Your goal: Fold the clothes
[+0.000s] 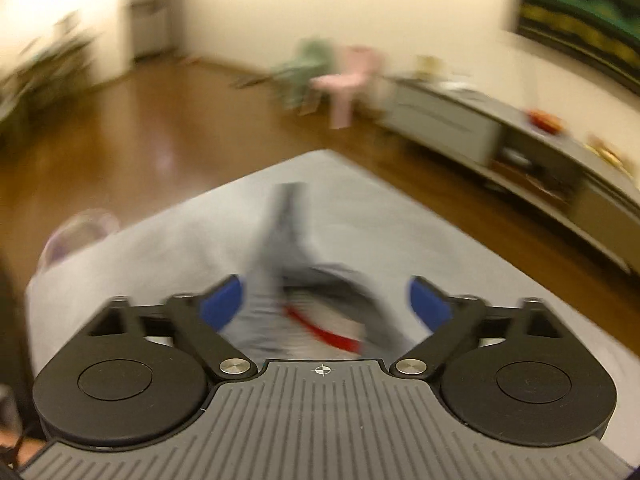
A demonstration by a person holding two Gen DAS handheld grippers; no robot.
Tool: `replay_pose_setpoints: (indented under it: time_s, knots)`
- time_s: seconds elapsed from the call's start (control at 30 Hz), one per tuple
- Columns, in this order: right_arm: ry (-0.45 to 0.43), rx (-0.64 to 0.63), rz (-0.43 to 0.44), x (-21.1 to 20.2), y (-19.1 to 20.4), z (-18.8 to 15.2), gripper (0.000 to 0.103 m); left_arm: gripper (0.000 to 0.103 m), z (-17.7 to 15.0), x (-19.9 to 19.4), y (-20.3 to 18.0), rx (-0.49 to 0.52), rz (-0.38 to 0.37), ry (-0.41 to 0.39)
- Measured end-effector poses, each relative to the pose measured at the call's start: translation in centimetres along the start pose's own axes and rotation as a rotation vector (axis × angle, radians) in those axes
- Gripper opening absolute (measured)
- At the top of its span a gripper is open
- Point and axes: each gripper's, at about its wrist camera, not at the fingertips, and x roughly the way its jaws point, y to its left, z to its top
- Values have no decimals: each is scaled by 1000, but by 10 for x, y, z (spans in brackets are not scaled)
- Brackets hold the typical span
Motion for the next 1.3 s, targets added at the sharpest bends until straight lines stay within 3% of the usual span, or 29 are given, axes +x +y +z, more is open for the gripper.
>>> replay_pose_setpoints:
  time_s: [0.1,0.2,0.23,0.27,0.3,0.33,0.4,0.53,0.63,0.73,0.83,0.93,1.0,1.03,1.1,1.13,1.17,1.23,1.27,1.3]
  knots:
    - [25,-190,-62,44,31,18,93,10,-10,-8,3,7,-42,-14]
    - [76,-226,-48,88,33,40,97,10,-13,-15,2,23,-84,-24]
    - [143,-195,-3,105,29,43,86,10,-13,-16,1,29,-95,-25]
    - [212,-143,50,115,26,41,35,10,-14,-18,0,38,-99,-26]
    - [268,-81,99,115,26,36,7,10,-14,-18,0,45,-102,-29]
    - [274,-40,116,111,23,30,0,10,-14,-20,1,47,-107,-34]
    - [195,21,90,94,12,13,0,10,-14,-26,2,44,-126,-55]
    - [75,334,80,47,-42,-39,0,10,-9,-35,0,42,-197,-102]
    - [50,613,74,35,-89,-100,0,10,-5,-31,1,33,-229,-102]
    - [33,805,78,30,-131,-160,0,10,-1,-24,3,19,-250,-92]
    - [62,827,32,39,-128,-195,0,12,3,-18,6,5,-272,-82]
    - [106,769,-19,48,-143,-207,0,20,8,-13,10,-13,-297,-77]
    - [148,716,-45,66,-148,-208,0,24,22,-27,26,-66,-337,-121]
    - [164,688,-49,70,-152,-208,0,29,28,-33,42,-118,-358,-165]
    - [177,640,-41,67,-159,-209,0,63,34,-49,87,-260,-386,-248]
    - [172,634,-31,63,-165,-210,1,67,32,-55,110,-329,-387,-280]
    - [168,629,-21,62,-170,-213,1,70,31,-58,129,-388,-358,-297]
    - [156,622,-6,60,-175,-219,1,73,32,-36,168,-515,-224,-268]
    - [149,624,2,54,-175,-220,2,70,32,-24,184,-570,-165,-243]
    - [141,634,14,51,-178,-221,2,56,31,-2,191,-597,-135,-178]
